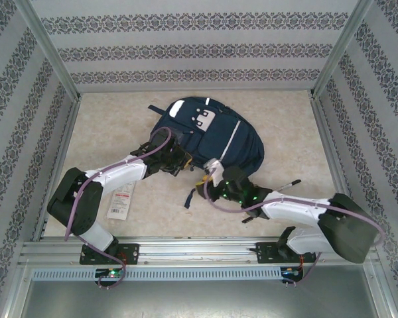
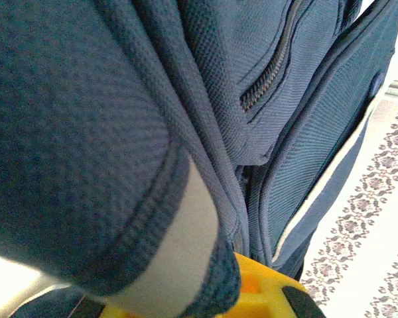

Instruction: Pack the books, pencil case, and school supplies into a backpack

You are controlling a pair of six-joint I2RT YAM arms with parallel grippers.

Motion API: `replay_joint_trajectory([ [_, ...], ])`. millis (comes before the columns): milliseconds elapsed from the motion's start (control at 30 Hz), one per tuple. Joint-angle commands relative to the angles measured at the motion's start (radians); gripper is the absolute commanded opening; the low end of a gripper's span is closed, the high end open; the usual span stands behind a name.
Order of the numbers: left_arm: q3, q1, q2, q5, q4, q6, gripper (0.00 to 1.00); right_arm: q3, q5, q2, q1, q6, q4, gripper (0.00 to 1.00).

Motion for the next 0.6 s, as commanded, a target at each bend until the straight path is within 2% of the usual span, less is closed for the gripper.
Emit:
replay_joint_trajectory([
  [0, 0.044, -0.024, 0.003, 0.044, 0.104, -0.121, 0.0, -0.007, 0.073, 0.088, 0.045, -0.167, 0.271, 0.44],
  [133, 0.059, -0.049, -0.008, 0.024, 0.12, -0.183, 0.0, -0.066, 0.22, 0.155, 0.064, -0.28, 0.532, 0.45],
  [333, 0.027, -0.086, -0.077, -0.087, 0.105, -0.301, 0.0, -0.091, 0.426, 0.212, 0.063, -0.368, 0.598, 0.43],
  [467, 0.012, -0.109, -0.141, -0.207, 0.045, -0.345, 0.0, -0.09, 0.502, 0.311, 0.064, -0.387, 0.723, 0.41],
  [567, -0.004, -0.114, -0.17, -0.246, 0.046, -0.371, 0.0, -0.068, 0.54, 0.385, 0.064, -0.374, 0.78, 0.38],
])
